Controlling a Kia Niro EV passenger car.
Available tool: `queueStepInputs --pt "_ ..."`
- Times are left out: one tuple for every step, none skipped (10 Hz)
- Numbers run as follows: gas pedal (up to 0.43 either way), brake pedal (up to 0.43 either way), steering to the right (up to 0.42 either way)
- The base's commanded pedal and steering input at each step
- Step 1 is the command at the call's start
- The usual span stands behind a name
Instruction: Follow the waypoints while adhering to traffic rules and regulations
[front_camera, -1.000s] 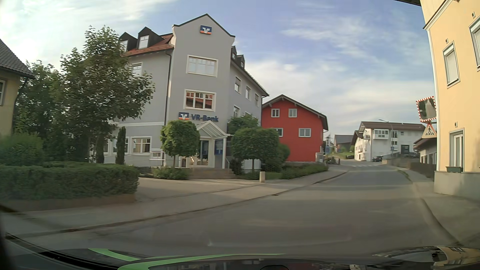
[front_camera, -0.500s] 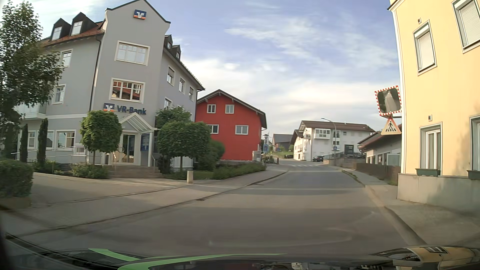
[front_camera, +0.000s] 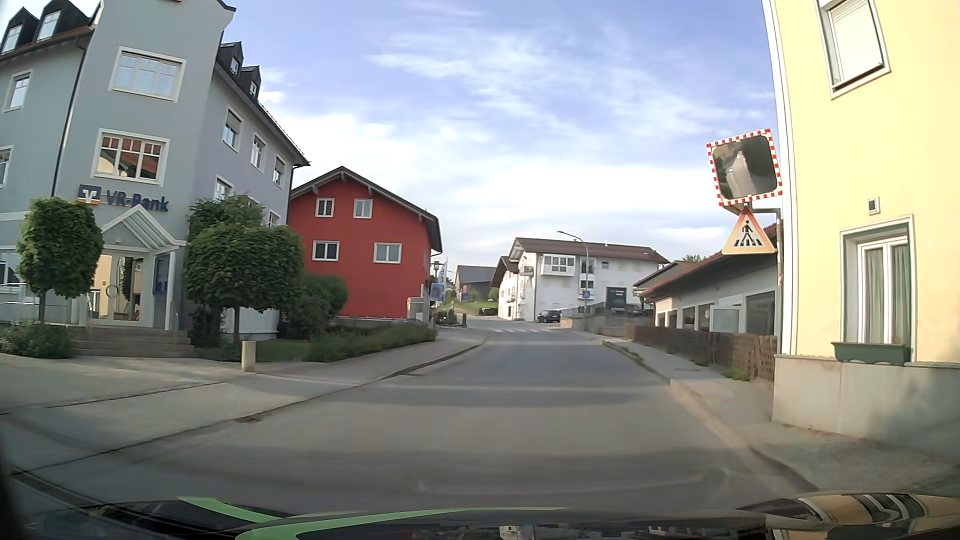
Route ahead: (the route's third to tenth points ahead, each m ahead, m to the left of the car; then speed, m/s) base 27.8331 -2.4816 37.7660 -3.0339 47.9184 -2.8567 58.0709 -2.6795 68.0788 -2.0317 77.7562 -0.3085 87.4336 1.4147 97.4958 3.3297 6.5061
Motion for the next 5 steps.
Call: queueStepInputs --pt "0.461 0.000 0.125" --pt "0.461 0.000 0.099" --pt "0.461 0.000 0.082" --pt "0.461 0.000 0.070" --pt "0.461 0.000 0.061"
